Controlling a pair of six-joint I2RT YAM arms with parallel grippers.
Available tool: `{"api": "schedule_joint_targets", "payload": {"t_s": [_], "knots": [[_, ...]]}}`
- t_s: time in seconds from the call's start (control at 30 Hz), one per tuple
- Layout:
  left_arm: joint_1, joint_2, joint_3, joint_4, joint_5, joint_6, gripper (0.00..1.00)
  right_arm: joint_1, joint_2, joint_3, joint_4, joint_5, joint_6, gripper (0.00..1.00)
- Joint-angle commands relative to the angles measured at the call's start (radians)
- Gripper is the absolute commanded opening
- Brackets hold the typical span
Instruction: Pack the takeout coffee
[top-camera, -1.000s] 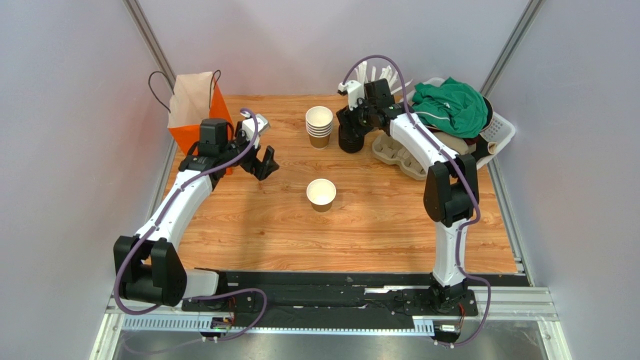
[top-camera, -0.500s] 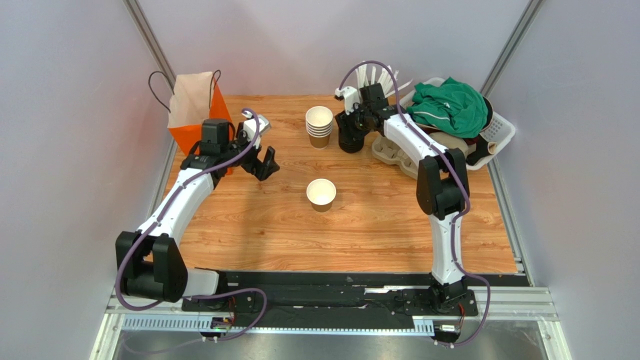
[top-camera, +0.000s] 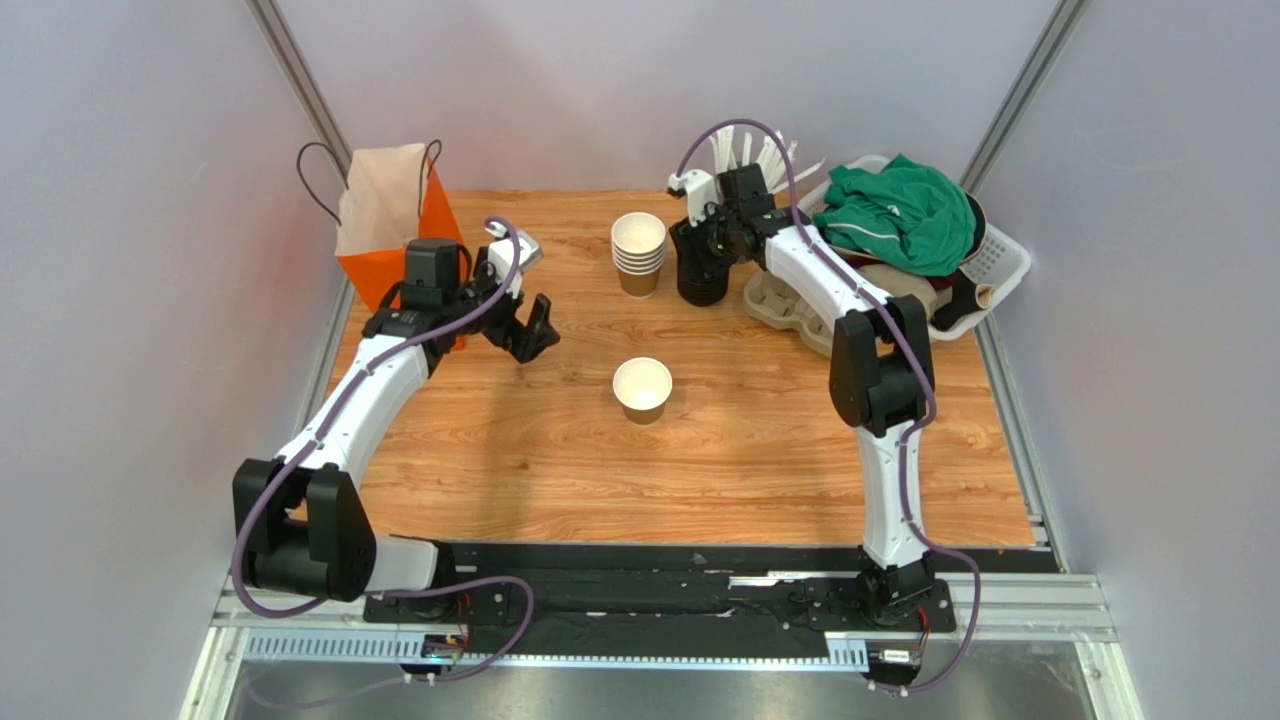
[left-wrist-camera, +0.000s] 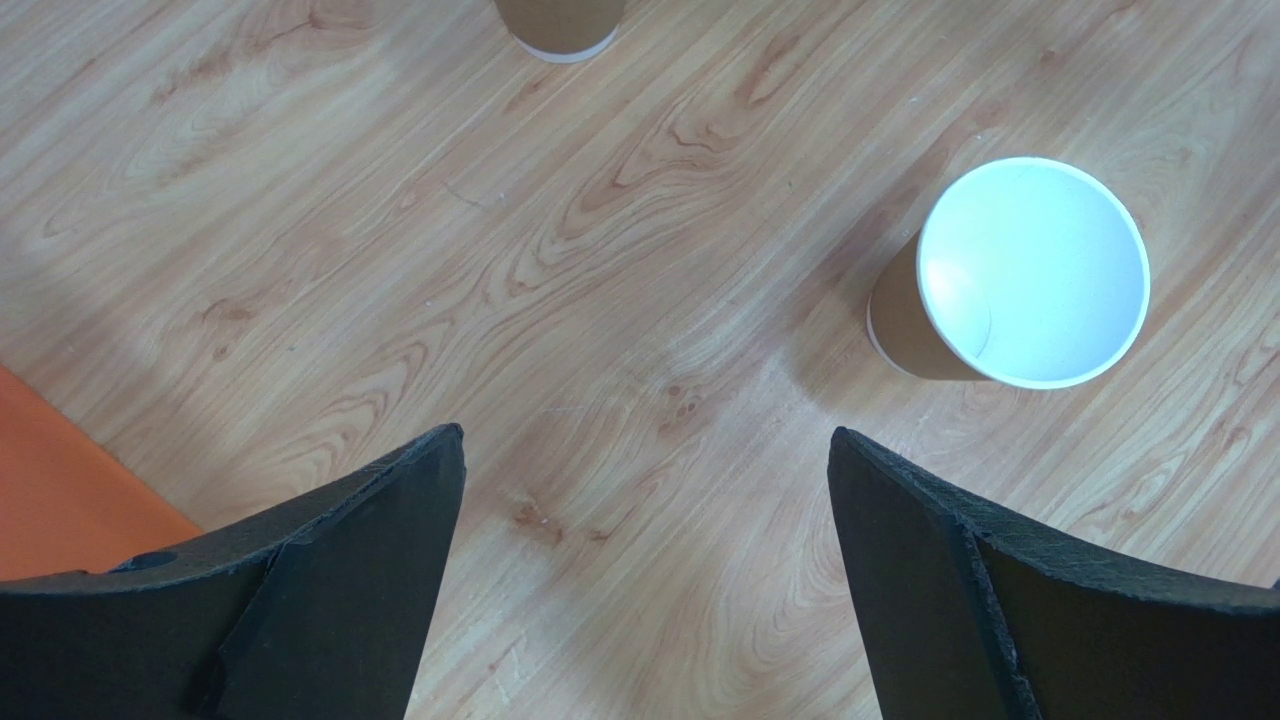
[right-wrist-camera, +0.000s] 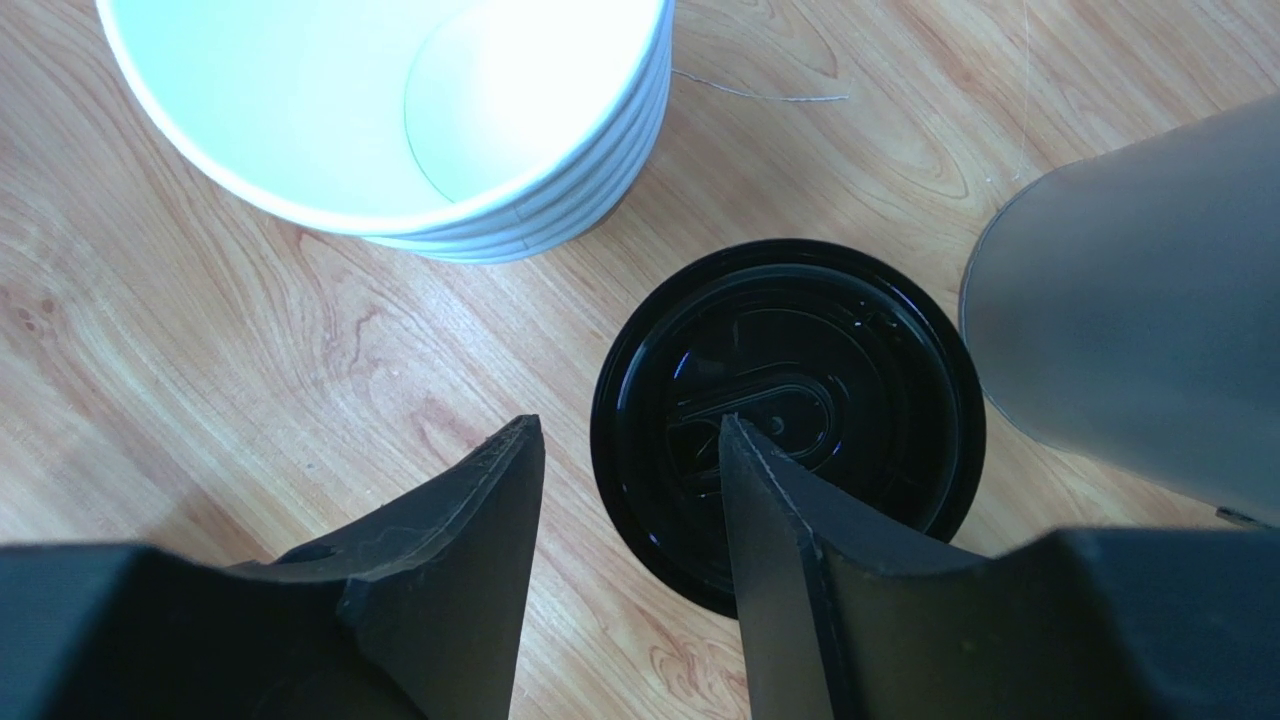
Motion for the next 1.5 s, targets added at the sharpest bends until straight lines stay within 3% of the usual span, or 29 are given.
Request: {"api": "schedule_joint_targets", "payload": {"t_s": [0.0, 0.8, 1.13, 1.47], "knots": [[-0.005, 0.009, 0.021, 0.004, 0.028, 0.009, 0.99, 0.001, 0.02, 0.056, 0.029, 0.001, -0.013, 0.5], [-0.005, 0.02, 0.024, 0.0, 0.029, 0.012, 0.99, 0.007, 0.054, 0.061, 0.033, 0.019, -0.008, 0.45], [-0.005, 0.027, 0.024, 0.0, 0.031, 0.013, 0.99, 0.005, 0.043, 0.058, 0.038, 0.021, -0.011, 0.28], [-0.005, 0.029, 0.025, -0.003, 0.032, 0.012, 0.99, 0.005, 0.003, 0.047, 0.046, 0.018, -0.006, 0.21]]}}
